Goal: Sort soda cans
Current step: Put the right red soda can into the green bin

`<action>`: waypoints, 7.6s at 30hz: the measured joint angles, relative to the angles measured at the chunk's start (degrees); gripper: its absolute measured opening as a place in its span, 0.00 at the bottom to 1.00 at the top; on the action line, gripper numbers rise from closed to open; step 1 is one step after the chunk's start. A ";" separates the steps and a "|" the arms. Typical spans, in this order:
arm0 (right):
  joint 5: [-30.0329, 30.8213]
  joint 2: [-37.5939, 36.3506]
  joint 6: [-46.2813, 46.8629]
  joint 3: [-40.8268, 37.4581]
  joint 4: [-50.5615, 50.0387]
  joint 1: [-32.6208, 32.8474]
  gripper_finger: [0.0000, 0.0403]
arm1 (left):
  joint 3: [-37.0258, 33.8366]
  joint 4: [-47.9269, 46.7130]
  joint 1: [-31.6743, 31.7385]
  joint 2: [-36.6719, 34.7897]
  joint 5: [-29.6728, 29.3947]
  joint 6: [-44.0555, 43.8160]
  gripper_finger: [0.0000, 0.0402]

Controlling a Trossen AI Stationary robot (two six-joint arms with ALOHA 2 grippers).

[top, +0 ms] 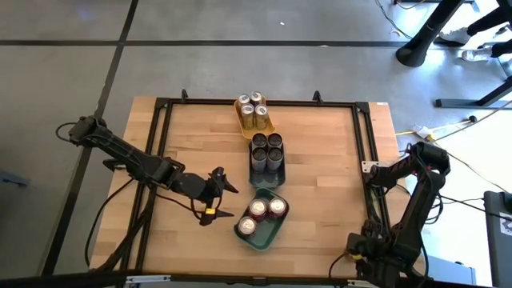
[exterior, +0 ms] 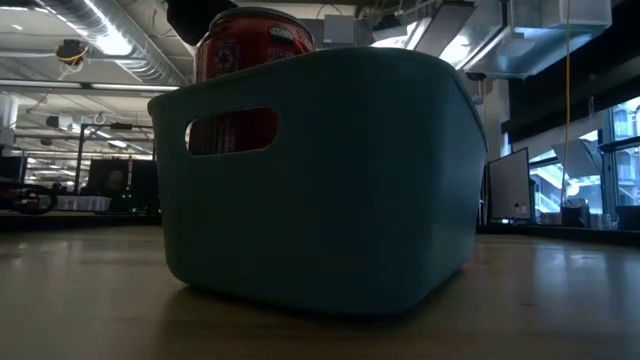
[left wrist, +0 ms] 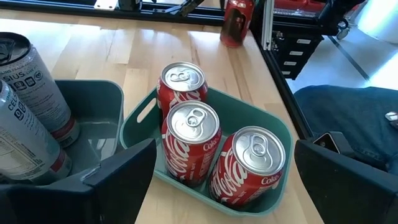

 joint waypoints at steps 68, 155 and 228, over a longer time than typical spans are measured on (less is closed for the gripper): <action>24.90 -0.35 -26.75 16.19 5.37 -24.15 0.72 | 0.00 10.98 0.53 2.37 -0.02 -2.15 0.92; 27.58 8.40 -46.66 3.78 44.45 -33.08 0.73 | -0.02 8.87 -0.94 4.33 -2.15 -3.49 0.78; 29.92 11.50 -33.46 3.30 35.32 -33.33 0.73 | -0.02 9.44 -1.05 4.26 -2.14 -3.19 0.79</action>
